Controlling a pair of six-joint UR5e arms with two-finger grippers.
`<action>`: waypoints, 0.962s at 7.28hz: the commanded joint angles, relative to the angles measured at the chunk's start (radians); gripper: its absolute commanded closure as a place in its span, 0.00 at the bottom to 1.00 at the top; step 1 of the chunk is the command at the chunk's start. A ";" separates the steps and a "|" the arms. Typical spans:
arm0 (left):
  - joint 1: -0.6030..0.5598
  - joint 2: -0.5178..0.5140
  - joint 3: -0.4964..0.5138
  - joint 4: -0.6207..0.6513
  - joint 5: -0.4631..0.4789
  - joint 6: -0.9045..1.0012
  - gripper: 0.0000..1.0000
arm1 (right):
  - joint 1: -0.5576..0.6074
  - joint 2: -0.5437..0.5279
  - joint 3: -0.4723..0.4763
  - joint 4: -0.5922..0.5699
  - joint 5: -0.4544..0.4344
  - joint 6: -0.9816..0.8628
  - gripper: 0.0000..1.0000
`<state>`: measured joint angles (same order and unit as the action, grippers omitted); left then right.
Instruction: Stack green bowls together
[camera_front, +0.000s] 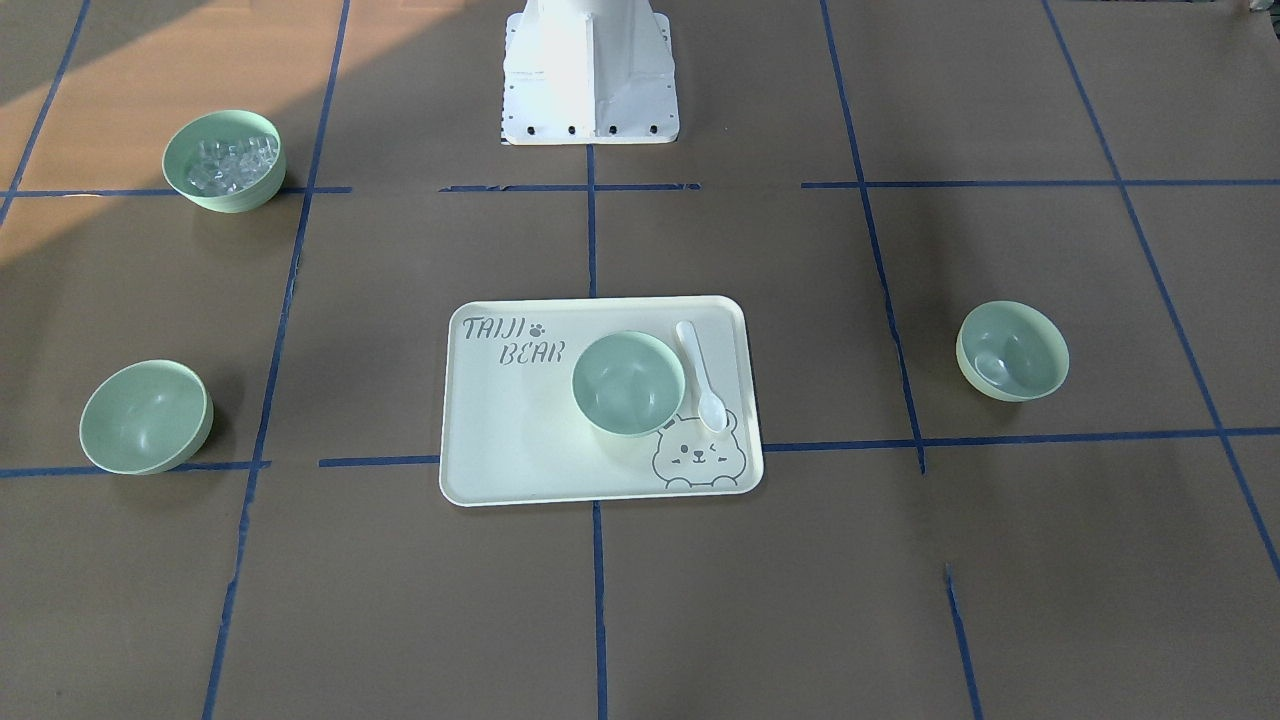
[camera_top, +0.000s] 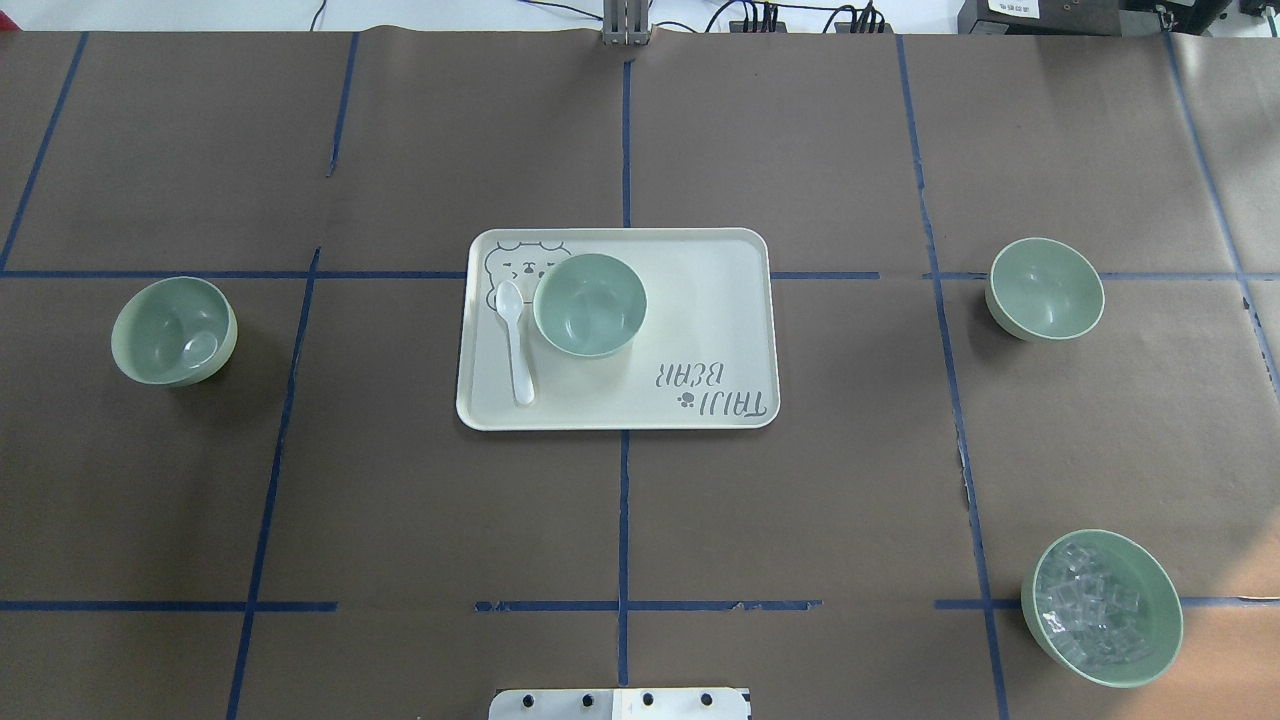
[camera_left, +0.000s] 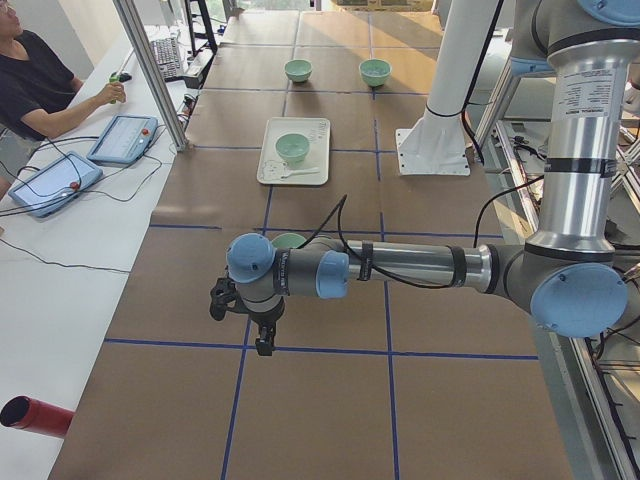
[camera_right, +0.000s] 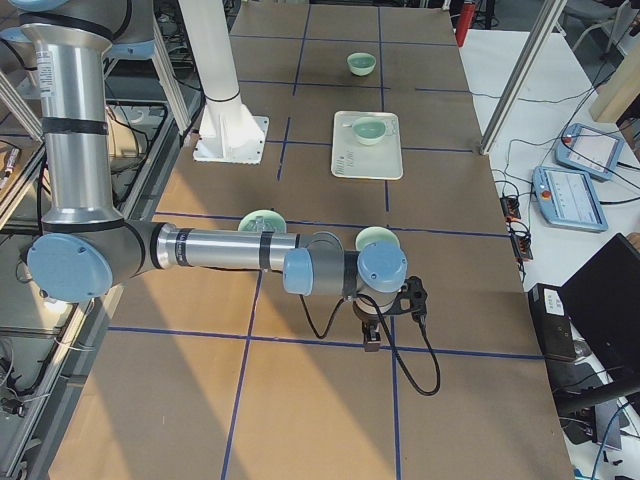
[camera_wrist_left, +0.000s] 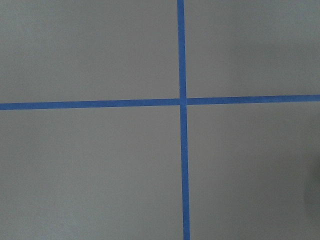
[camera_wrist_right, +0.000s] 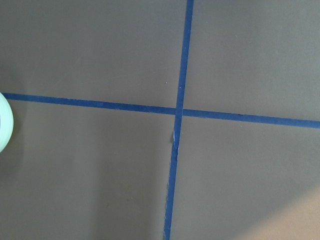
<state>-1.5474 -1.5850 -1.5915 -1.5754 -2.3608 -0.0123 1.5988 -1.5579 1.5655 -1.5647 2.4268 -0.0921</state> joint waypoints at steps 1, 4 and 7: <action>0.000 0.002 0.001 -0.002 -0.002 0.000 0.00 | 0.001 0.002 0.002 0.000 0.000 -0.002 0.00; 0.007 -0.013 -0.033 -0.008 -0.005 -0.008 0.00 | 0.000 0.007 0.005 0.000 0.002 0.011 0.00; 0.114 -0.009 -0.100 -0.107 -0.011 -0.291 0.00 | 0.000 0.009 0.028 0.000 0.003 0.054 0.00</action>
<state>-1.4890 -1.5965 -1.6698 -1.6266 -2.3697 -0.1870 1.5984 -1.5501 1.5867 -1.5647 2.4295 -0.0507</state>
